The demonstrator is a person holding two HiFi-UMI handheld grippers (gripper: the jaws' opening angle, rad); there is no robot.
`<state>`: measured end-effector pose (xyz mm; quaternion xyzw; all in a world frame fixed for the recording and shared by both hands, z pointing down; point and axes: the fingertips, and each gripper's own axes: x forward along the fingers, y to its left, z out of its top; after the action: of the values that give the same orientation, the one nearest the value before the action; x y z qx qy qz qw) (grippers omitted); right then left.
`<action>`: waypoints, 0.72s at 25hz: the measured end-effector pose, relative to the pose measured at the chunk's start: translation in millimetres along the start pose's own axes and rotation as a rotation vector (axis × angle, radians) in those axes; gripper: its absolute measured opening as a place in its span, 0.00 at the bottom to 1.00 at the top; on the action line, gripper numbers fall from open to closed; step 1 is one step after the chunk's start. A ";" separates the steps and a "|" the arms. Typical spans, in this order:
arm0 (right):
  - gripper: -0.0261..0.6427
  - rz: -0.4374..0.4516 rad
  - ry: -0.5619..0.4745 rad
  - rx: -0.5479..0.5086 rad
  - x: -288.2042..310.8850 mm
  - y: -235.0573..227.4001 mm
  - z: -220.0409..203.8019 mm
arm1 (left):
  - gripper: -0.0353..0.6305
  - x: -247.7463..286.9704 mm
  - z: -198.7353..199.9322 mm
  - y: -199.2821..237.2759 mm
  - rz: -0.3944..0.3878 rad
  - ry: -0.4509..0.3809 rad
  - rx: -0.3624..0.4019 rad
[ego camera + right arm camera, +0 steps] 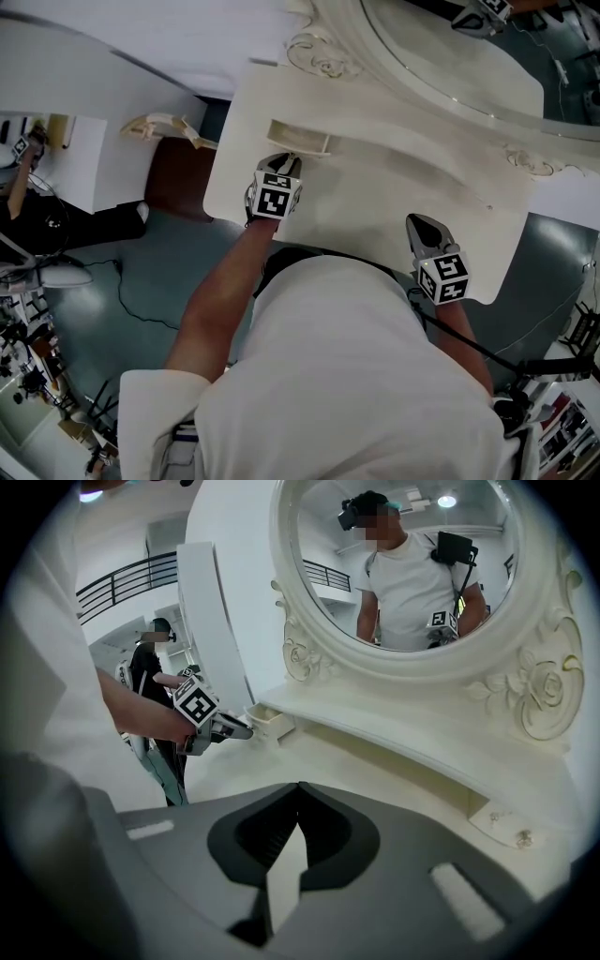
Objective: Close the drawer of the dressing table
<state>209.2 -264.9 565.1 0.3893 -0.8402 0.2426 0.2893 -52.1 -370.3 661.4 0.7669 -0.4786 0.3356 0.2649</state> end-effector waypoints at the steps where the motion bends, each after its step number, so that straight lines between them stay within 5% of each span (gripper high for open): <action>1: 0.04 0.001 0.001 0.002 0.9 -0.7 0.0 | 0.20 0.4 -0.2 0.4 0.002 0.007 -0.001; 18: 0.04 -0.009 0.016 0.038 7.8 -17.0 -1.7 | 0.20 21.2 22.9 7.3 0.002 0.013 0.030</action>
<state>219.2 -277.7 574.7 0.3966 -0.8313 0.2603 0.2897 -46.1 -401.7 663.9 0.7681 -0.4726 0.3478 0.2563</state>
